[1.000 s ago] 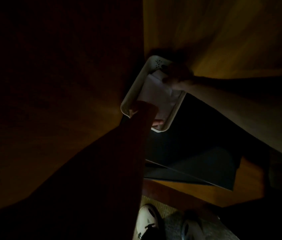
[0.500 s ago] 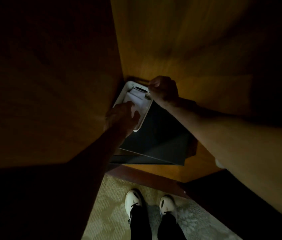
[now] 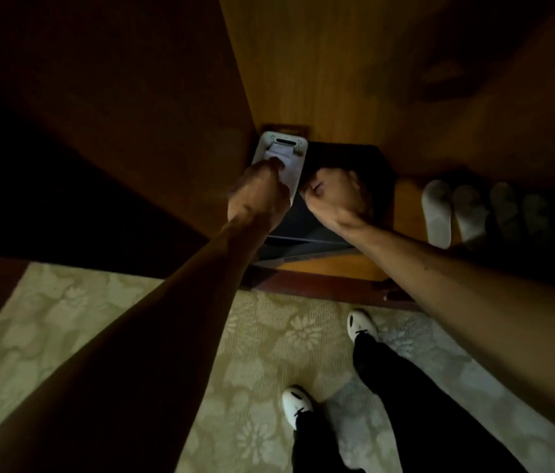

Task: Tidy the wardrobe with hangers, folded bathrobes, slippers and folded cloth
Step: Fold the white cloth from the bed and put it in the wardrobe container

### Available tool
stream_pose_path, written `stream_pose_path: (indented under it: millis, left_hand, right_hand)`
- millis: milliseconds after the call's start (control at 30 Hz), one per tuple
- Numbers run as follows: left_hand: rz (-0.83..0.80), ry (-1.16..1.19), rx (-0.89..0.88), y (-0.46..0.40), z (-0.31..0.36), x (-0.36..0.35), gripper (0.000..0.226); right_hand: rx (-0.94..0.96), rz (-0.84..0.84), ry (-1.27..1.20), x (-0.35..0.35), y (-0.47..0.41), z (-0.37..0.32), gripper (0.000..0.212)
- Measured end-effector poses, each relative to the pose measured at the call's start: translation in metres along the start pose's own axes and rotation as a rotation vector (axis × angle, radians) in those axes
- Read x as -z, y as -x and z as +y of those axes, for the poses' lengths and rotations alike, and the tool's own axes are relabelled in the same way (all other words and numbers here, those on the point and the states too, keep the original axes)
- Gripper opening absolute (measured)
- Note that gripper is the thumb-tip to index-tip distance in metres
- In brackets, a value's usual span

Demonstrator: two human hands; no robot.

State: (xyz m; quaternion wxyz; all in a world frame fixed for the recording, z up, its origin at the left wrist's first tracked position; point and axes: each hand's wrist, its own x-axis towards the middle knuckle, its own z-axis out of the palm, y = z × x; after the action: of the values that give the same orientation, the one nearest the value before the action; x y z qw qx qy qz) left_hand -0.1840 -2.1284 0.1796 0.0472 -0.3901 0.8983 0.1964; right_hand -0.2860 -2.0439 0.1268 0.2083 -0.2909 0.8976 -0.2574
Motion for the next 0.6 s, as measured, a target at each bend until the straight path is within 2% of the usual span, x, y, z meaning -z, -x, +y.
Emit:
stream_pose_path:
  millis: [67, 200, 300, 467, 600]
  left_hand:
    - [0.073, -0.117, -0.069, 0.020, 0.013, 0.020, 0.029]
    - [0.197, -0.051, -0.179, 0.069, 0.028, 0.061, 0.026]
    - [0.282, 0.031, -0.256, 0.098, 0.047, 0.096, 0.027]
    - [0.235, 0.103, -0.379, 0.141, 0.097, 0.155, 0.027]
    - [0.176, 0.071, -0.540, 0.167, 0.152, 0.200, 0.025]
  right_hand:
    - [0.005, 0.038, 0.044, 0.025, 0.033, -0.001, 0.022]
    - [0.009, 0.076, 0.076, 0.086, 0.097, -0.009, 0.029]
    - [-0.009, 0.086, 0.096, 0.151, 0.152, -0.017, 0.026]
    - [-0.032, 0.166, 0.102, 0.257, 0.234, -0.027, 0.023]
    - [-0.091, 0.258, 0.156, 0.318, 0.281, -0.020, 0.022]
